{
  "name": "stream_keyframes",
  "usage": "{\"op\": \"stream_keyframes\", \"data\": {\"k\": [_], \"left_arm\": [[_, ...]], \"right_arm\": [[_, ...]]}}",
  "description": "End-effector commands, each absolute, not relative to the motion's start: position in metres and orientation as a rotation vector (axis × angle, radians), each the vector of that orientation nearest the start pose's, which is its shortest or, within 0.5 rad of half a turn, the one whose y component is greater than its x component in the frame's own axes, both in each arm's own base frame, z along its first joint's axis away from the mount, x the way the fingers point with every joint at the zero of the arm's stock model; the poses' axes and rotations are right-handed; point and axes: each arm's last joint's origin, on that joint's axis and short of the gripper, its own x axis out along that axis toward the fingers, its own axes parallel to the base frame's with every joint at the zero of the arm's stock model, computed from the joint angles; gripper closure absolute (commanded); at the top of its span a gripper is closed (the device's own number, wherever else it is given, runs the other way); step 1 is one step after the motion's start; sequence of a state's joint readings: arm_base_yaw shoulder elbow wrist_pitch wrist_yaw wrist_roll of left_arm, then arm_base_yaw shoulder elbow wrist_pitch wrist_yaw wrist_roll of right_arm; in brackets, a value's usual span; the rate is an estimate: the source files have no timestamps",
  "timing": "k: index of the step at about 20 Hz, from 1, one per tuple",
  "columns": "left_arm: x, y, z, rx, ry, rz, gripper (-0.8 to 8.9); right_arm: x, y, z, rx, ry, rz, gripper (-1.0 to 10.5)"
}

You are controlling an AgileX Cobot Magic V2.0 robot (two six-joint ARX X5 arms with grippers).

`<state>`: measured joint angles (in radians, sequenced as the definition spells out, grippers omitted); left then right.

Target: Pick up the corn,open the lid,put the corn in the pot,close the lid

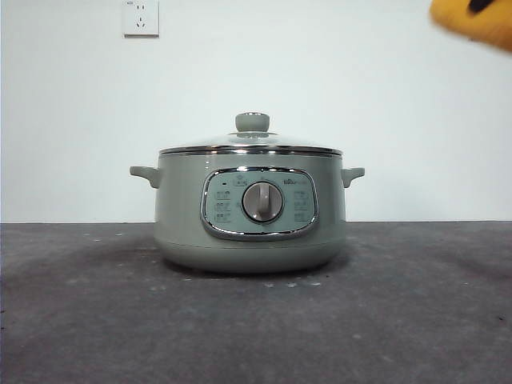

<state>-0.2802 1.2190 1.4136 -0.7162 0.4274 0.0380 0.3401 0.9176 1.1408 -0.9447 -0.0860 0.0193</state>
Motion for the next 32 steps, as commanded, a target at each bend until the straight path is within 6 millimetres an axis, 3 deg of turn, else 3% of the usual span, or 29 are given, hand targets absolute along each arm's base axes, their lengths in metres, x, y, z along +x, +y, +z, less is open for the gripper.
{"op": "stream_keyframes", "data": {"k": [1,7,12,18,23,26,29,32], "left_arm": [[0.257,-0.102,0.407,0.046,0.547,-0.724,1.87],[0.328,-0.167,0.38,0.161,0.621,-0.752,1.87],[0.363,-0.198,0.346,0.194,0.607,-0.757,1.88],[0.381,-0.214,0.317,0.216,0.613,-0.724,1.88],[0.385,-0.22,0.305,0.223,0.64,-0.73,1.91],[0.387,-0.221,0.296,0.229,0.685,-0.73,2.86],[0.387,-0.221,0.293,0.231,0.699,-0.729,2.9],[0.386,-0.22,0.292,0.233,0.716,-0.729,4.47]], "right_arm": [[0.128,0.048,0.368,-0.039,0.707,0.39,9.6],[0.096,0.037,0.369,-0.018,0.725,0.381,9.6],[0.093,0.035,0.369,-0.018,0.739,0.378,9.6],[0.093,0.036,0.369,-0.017,0.738,0.382,9.6],[0.093,0.036,0.369,-0.018,0.735,0.382,9.6],[0.093,0.036,0.369,-0.018,0.734,0.382,9.6],[0.093,0.036,0.369,-0.017,0.734,0.382,9.6],[0.094,0.036,0.369,-0.019,0.735,0.379,9.6]]}}
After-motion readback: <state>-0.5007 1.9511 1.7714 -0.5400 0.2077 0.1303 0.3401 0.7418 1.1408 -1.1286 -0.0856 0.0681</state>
